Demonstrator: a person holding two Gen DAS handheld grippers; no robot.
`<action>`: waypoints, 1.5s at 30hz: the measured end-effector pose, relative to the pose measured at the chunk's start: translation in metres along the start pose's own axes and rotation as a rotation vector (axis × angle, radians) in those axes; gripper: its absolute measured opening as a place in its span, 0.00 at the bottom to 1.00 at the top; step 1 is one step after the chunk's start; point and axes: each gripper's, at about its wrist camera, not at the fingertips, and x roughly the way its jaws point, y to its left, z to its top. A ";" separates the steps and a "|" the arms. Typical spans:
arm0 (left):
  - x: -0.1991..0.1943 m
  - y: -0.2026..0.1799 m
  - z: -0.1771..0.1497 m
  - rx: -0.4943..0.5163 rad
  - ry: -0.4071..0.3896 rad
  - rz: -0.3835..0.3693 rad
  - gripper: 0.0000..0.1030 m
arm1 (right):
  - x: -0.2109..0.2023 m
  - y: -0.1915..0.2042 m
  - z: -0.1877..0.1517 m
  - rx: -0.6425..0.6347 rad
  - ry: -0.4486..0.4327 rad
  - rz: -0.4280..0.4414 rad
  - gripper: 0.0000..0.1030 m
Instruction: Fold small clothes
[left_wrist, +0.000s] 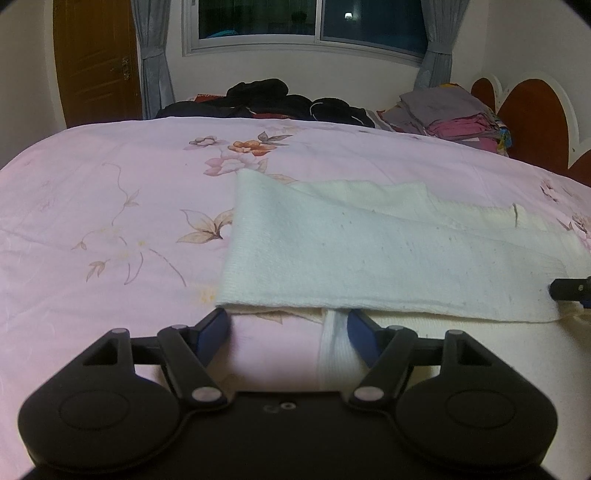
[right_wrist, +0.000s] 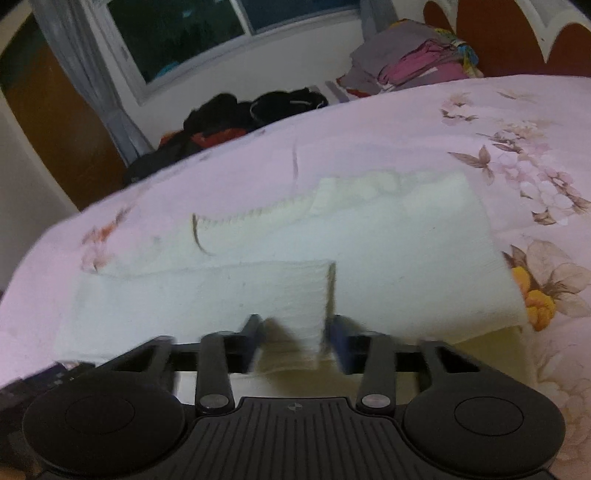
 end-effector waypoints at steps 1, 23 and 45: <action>0.000 0.000 0.000 0.002 -0.001 0.001 0.70 | 0.001 0.004 0.000 -0.016 0.000 -0.007 0.37; -0.009 -0.014 -0.004 0.038 -0.070 -0.044 0.10 | -0.039 -0.069 0.021 -0.071 -0.068 -0.131 0.07; -0.011 -0.030 0.043 0.030 -0.066 -0.151 0.26 | -0.033 -0.049 0.029 -0.101 -0.117 -0.128 0.40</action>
